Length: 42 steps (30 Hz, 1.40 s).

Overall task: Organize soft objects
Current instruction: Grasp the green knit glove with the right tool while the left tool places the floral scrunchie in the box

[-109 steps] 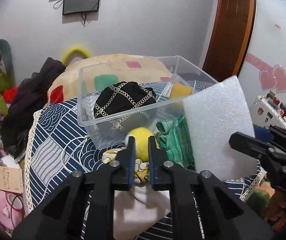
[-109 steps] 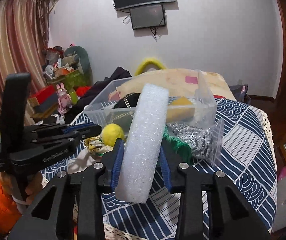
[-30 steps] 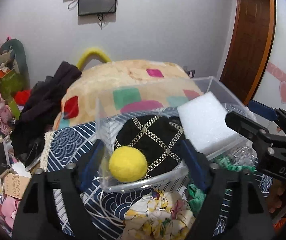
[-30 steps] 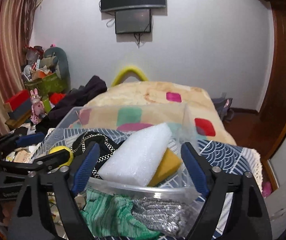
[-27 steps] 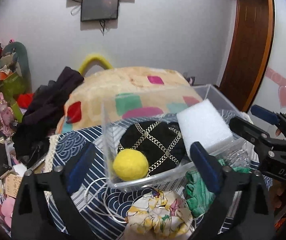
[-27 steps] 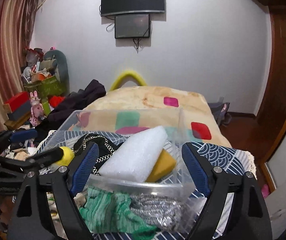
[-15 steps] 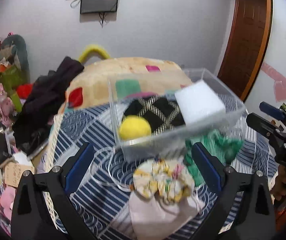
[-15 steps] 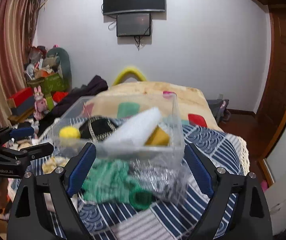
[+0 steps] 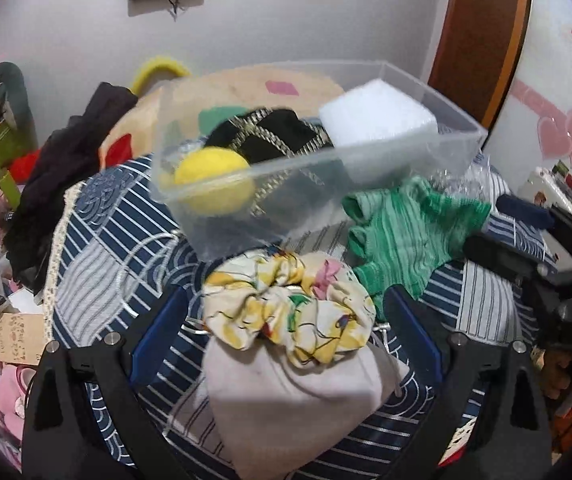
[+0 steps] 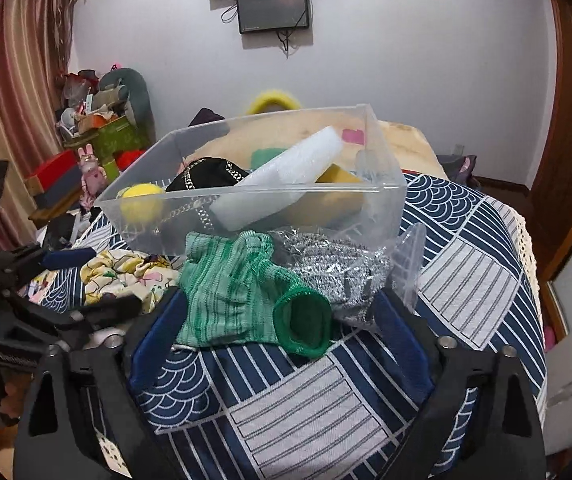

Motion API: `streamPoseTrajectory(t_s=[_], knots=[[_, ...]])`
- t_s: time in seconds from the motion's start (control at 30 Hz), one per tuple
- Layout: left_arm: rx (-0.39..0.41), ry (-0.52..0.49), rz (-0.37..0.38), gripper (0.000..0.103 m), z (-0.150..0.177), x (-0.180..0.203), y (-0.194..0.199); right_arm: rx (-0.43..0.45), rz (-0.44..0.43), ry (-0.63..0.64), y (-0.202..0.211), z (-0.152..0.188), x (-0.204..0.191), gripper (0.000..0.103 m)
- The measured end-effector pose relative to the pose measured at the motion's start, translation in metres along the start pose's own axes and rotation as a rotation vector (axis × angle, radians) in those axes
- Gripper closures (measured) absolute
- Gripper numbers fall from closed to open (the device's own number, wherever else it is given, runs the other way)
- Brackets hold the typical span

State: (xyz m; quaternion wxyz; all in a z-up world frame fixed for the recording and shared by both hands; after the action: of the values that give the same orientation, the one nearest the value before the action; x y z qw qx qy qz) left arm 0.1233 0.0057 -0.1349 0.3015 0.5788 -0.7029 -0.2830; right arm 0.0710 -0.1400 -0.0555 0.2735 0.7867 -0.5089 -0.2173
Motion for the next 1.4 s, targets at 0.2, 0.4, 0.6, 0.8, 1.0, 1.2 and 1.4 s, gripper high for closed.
streamPoseTrajectory(t_s=[0.2, 0.4, 0.6, 0.8, 1.0, 1.2, 1.4], knots=[[-0.003, -0.022, -0.034, 0.004, 0.004, 0.008, -0.011, -0.028, -0.009, 0.024, -0.014, -0.002, -0.005, 0.061], [0.084, -0.051, -0.067, 0.023, 0.010, 0.019, 0.006, -0.048, -0.072, -0.006, -0.009, 0.008, 0.001, 0.090], [0.098, -0.021, -0.063, 0.055, 0.009, 0.010, 0.011, -0.063, -0.096, 0.028, 0.001, 0.015, -0.007, 0.092], [0.099, 0.025, -0.006, 0.074, 0.011, -0.006, 0.021, -0.090, -0.142, 0.003, 0.016, 0.024, 0.004, 0.092], [0.105, 0.038, 0.024, 0.082, 0.017, -0.010, 0.039, -0.134, -0.118, 0.028, 0.020, 0.035, 0.006, 0.092], [0.096, 0.010, 0.045, 0.085, 0.024, -0.004, 0.051, -0.154, -0.123, 0.015, 0.025, 0.037, 0.011, 0.092], [0.044, 0.004, 0.035, 0.083, 0.030, -0.002, 0.044, -0.157, -0.053, 0.053, 0.028, 0.032, 0.009, 0.058]])
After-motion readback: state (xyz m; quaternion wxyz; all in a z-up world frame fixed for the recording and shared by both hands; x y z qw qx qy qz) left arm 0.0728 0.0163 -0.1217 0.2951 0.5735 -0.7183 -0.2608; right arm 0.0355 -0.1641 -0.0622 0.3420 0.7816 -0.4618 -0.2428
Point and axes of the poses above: each gripper's, at about its wrist camera, not at the fingertips, and y roughly against the way its jaws point, x to its right, z to its underside, the point moved 1 cm from there along -y, roughly the way its jaws point, and after that the axes turned 1 degree about y, right-handed, at the moved point
